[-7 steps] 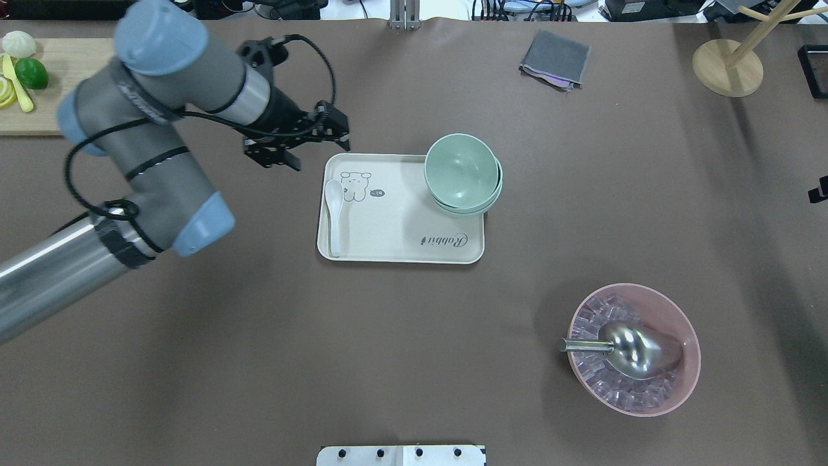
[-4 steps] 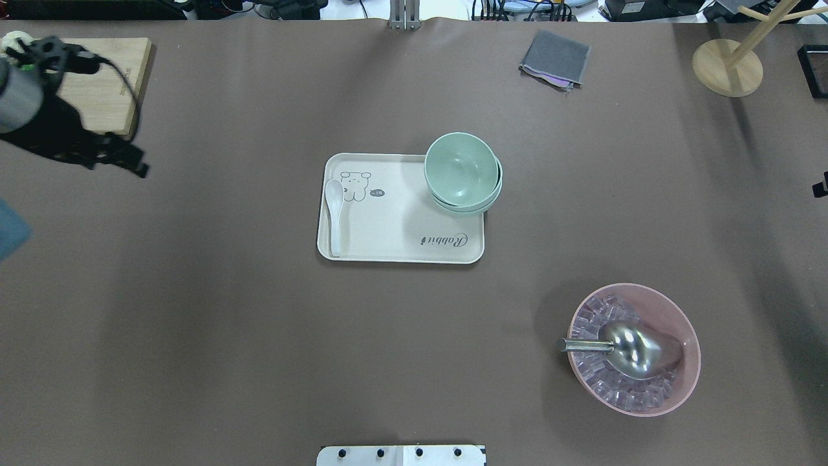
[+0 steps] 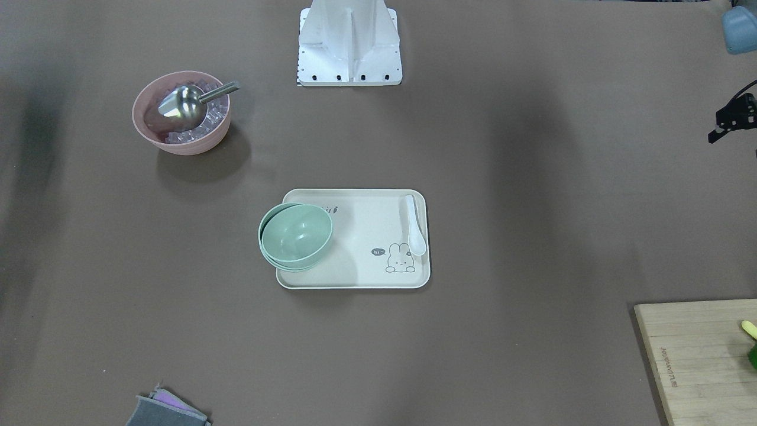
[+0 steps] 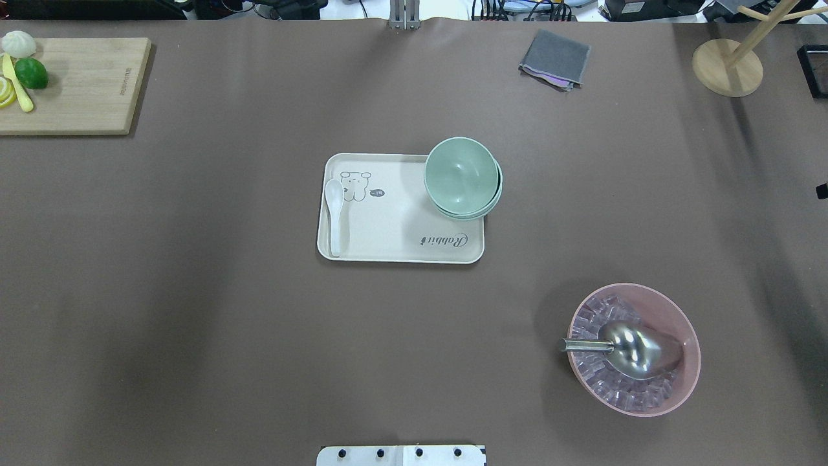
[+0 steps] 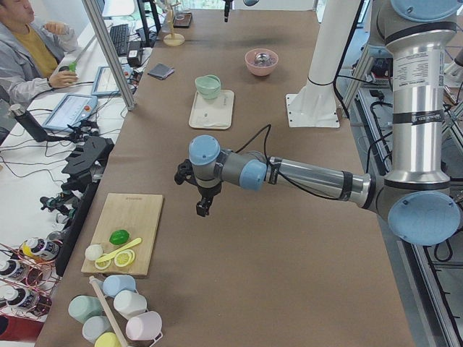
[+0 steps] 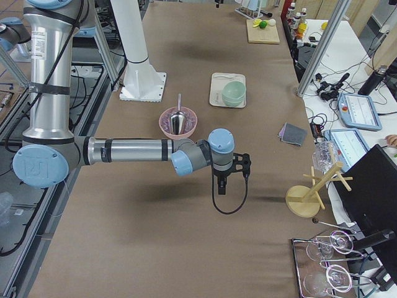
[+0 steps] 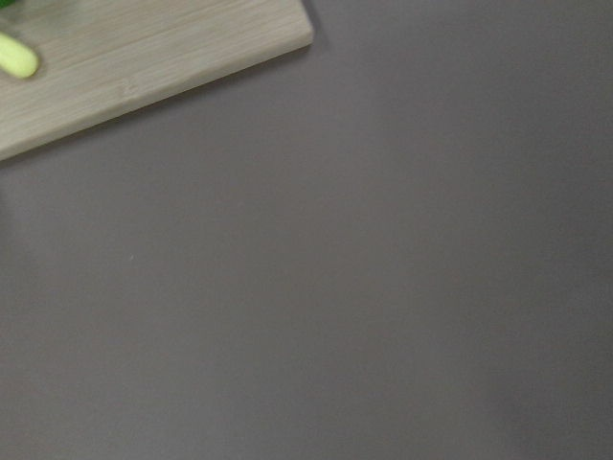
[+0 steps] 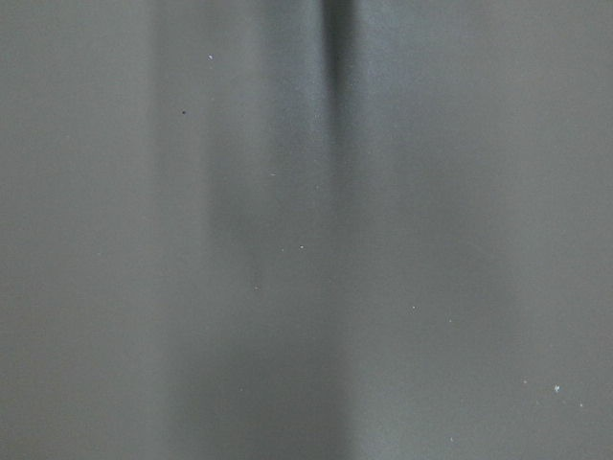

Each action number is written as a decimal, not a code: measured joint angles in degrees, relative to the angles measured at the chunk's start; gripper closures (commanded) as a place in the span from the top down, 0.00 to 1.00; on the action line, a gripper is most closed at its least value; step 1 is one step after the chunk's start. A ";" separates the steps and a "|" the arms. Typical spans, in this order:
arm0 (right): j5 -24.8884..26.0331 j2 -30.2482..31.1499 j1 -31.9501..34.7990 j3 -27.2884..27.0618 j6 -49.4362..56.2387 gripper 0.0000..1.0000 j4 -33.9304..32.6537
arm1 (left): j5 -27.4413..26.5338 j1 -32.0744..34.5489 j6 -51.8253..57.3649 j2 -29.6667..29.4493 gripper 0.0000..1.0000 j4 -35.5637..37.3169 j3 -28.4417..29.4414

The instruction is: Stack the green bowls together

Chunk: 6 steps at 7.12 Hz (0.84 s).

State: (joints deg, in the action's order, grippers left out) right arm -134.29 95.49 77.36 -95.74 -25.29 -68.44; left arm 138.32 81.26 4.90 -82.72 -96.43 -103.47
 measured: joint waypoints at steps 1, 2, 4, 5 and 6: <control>-1.14 0.16 0.06 -0.13 0.18 1.00 0.36 | -0.66 2.57 0.82 0.49 0.99 0.27 0.70; -2.16 0.71 0.11 -0.44 0.27 1.00 1.32 | -1.62 4.26 0.97 0.45 0.99 0.61 1.47; -2.74 1.97 0.77 -0.79 0.51 1.00 2.94 | -2.30 6.01 0.83 1.63 0.99 1.05 0.64; -2.61 2.79 1.43 -0.78 1.30 1.00 3.18 | -2.53 6.22 0.72 1.91 0.99 1.22 0.95; -2.50 3.49 2.32 -0.70 2.87 1.00 3.21 | -2.60 6.29 0.70 1.99 0.99 1.29 1.80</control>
State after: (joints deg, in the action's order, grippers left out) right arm -136.79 98.97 79.69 -96.45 -22.42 -65.23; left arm 135.72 87.55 5.61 -80.73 -95.14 -101.67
